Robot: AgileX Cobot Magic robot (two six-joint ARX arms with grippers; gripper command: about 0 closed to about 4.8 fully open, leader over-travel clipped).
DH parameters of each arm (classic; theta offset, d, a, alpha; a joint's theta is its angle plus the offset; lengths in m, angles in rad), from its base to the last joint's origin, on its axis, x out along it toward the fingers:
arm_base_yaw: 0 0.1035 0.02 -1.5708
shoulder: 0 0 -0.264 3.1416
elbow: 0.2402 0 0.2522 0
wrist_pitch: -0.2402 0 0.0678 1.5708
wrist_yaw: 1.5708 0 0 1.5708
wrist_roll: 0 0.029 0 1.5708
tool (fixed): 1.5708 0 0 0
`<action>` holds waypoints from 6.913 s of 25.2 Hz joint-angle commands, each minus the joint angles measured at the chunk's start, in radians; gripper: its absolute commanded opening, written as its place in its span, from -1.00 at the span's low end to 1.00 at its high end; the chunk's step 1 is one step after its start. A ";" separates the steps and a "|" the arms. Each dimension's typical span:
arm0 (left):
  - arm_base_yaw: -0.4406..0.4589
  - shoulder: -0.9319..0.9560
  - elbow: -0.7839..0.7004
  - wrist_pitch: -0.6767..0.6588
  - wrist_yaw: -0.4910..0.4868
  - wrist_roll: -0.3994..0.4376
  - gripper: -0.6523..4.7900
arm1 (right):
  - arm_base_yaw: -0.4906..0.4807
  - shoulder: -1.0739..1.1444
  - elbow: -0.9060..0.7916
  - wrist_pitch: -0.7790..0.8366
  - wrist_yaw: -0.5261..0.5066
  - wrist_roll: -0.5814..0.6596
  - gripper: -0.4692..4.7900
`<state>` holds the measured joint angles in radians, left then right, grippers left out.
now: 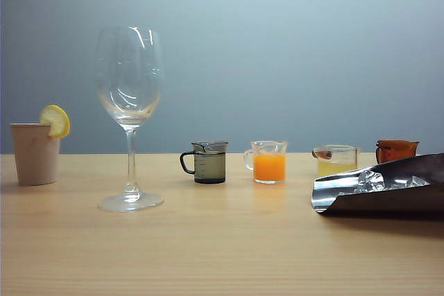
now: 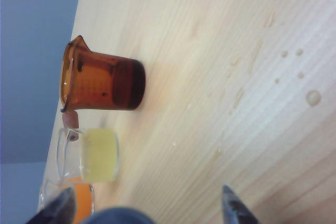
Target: Pick up the ice scoop on the desk filled with ice cubes, pour the ice into the goblet, and finally put the scoop back on the table.
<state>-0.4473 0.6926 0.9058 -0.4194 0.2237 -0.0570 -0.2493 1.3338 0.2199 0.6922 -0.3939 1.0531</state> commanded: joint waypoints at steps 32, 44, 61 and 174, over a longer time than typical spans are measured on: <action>0.001 0.006 0.003 0.018 -0.002 0.005 -0.78 | 0.008 0.036 0.004 0.068 0.007 -0.007 0.14; 0.001 0.013 0.003 0.018 -0.002 0.005 -0.78 | 0.008 0.040 0.004 0.090 0.010 -0.007 -0.34; 0.001 0.013 0.003 0.018 -0.002 0.005 -0.78 | 0.007 0.056 0.004 0.092 0.006 -0.006 -0.83; 0.002 0.013 0.003 -0.044 -0.001 0.050 -0.78 | 0.370 0.045 0.708 -0.248 0.080 0.409 -0.84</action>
<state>-0.4473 0.7071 0.9058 -0.4694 0.2237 -0.0151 0.1093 1.3876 0.9108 0.4232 -0.3279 1.4559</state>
